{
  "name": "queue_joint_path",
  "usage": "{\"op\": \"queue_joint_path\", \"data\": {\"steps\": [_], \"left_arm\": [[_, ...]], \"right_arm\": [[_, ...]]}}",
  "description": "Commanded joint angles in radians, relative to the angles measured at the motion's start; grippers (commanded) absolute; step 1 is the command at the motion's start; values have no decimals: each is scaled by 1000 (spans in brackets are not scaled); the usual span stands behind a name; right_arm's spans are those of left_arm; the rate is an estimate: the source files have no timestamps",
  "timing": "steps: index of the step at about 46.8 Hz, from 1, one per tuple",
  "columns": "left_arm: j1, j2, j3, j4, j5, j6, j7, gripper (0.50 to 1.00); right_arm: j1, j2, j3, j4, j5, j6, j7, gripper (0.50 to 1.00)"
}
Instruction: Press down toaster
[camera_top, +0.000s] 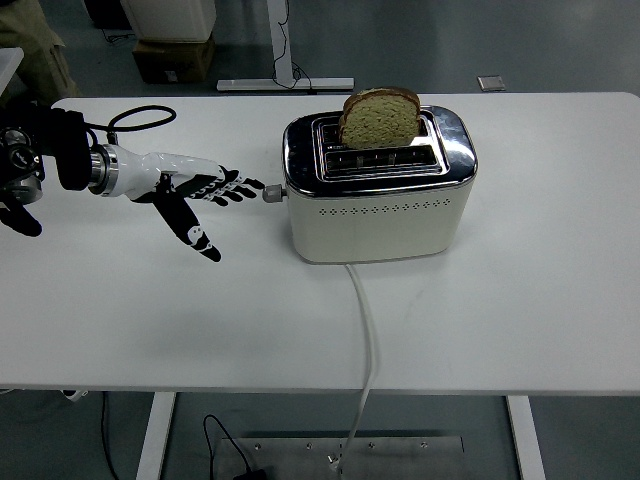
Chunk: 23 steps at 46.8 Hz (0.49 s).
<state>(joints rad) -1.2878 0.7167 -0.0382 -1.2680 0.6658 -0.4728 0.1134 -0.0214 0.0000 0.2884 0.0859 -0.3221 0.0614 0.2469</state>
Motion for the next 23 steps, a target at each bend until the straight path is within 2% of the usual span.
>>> {"op": "queue_joint_path", "data": {"steps": [1,23], "left_arm": [[2,-5,0,2,0,0,0,1000],[25,-59,0,47,0,2,-1,1000]], "right_arm": [[0,0,0,0,0,0,0,998],[0,0,2,0,1,0,0,998]]}}
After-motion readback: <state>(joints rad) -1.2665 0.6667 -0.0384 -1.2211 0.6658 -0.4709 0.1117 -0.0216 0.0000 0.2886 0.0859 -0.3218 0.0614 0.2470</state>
